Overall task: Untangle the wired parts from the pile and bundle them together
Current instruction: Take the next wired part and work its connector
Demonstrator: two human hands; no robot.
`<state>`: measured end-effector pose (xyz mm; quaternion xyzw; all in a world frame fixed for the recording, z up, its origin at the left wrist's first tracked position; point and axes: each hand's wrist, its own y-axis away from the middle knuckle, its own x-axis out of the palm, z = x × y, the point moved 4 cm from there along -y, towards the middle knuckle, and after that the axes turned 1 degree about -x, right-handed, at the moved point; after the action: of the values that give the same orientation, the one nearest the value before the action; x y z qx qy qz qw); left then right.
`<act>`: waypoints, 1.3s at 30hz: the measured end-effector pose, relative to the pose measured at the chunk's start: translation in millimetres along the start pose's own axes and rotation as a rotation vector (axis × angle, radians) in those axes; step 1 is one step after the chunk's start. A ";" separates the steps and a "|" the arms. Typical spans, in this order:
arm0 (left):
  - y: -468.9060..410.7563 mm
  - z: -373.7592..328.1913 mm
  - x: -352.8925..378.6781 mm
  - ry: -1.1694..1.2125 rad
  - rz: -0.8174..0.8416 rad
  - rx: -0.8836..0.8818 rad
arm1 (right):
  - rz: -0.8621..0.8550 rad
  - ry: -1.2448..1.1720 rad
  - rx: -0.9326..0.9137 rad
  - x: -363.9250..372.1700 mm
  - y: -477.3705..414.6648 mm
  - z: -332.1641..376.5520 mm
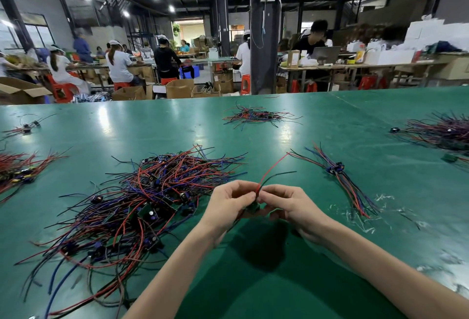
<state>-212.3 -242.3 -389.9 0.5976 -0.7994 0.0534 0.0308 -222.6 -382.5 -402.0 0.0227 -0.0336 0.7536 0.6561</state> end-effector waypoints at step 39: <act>7.6 18.4 15.7 -0.048 0.056 -0.192 | -0.062 -0.163 0.125 -20.5 -6.7 -4.2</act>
<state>-223.8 -257.4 -406.8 0.5703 -0.8179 -0.0367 0.0672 -213.1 -401.4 -407.7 0.1260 -0.0391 0.7292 0.6714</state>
